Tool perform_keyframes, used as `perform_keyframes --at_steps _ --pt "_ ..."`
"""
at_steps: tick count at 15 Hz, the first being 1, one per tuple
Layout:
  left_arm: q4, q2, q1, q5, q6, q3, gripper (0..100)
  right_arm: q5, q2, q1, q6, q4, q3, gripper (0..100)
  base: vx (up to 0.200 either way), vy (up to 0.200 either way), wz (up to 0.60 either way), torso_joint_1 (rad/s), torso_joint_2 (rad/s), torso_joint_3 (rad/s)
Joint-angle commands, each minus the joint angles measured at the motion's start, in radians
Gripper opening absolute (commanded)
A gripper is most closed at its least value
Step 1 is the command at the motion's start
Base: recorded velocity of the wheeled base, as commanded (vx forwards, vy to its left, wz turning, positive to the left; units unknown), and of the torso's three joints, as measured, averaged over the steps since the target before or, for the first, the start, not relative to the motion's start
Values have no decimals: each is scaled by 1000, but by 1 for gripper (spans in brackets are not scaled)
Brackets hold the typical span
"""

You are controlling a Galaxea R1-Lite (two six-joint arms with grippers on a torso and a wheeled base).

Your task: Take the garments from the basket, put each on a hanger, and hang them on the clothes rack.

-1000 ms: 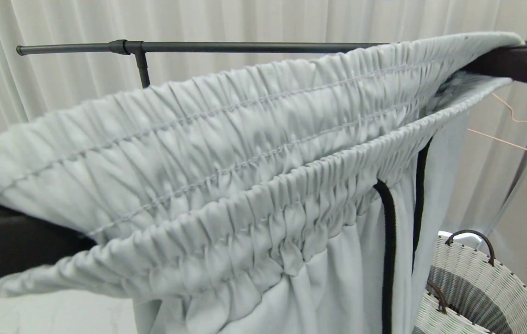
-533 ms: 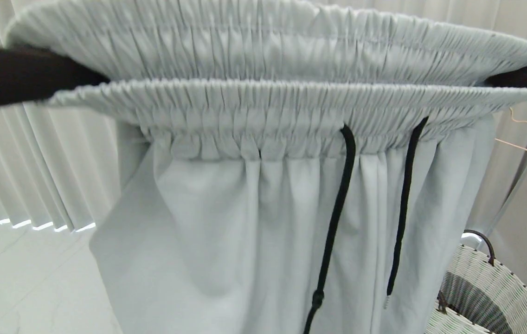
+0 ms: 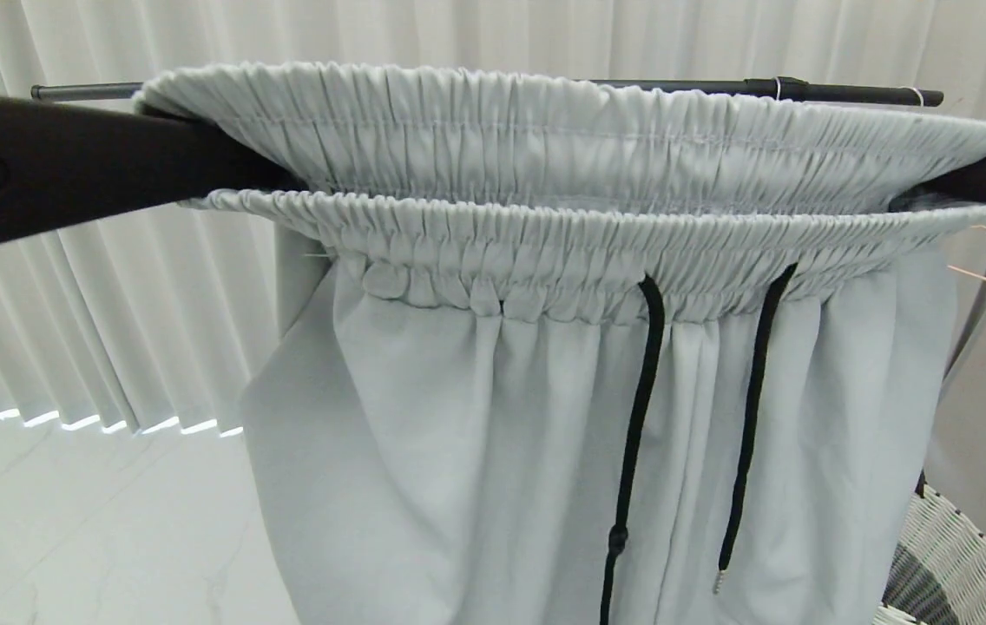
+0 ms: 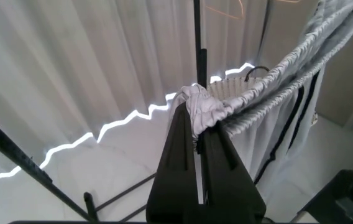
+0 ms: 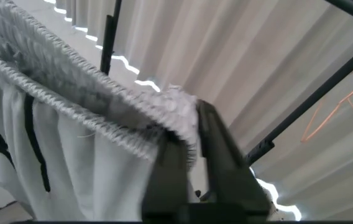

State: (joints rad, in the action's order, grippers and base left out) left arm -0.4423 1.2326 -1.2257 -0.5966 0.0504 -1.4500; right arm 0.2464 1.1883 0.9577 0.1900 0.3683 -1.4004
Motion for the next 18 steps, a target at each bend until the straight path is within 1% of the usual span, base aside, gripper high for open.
perform_keyframes --at_steps 1,3,6,7,9,12,13,14,16,17,18 --pt "4 8 0 0 0 0 0 -1 -3 1 0 11 1 100 0 0 0 0 0 0" --pt "5 5 3 0 0 0 0 -2 -10 1 2 15 14 100 0 0 0 0 0 0" --pt "5 5 94 0 0 5 0 -2 -76 1 2 12 90 100 0 0 0 0 0 0" --pt "5 8 140 -2 0 7 0 -6 -98 1 2 12 113 100 0 0 0 0 0 0" --pt "5 8 192 -2 0 19 0 -9 -125 1 2 14 135 100 0 0 0 0 0 0" --pt "5 -1 193 -2 0 51 0 -9 -147 -4 0 15 141 100 0 0 0 0 0 0" --pt "5 -2 193 -3 -4 60 0 -2 -151 -23 -1 29 147 100 0 0 0 0 0 0" --pt "5 -12 196 -5 -24 72 0 -1 -161 -97 -1 66 163 100 0 0 0 0 0 0" --pt "4 -51 229 -5 -107 126 0 4 -171 -274 2 204 158 100 0 0 0 0 0 0" --pt "5 -79 273 -3 -159 166 0 16 -173 -364 5 258 155 100 0 0 0 0 0 0" --pt "5 -105 315 0 -196 200 0 24 -174 -441 16 290 158 100 0 0 0 0 0 0"
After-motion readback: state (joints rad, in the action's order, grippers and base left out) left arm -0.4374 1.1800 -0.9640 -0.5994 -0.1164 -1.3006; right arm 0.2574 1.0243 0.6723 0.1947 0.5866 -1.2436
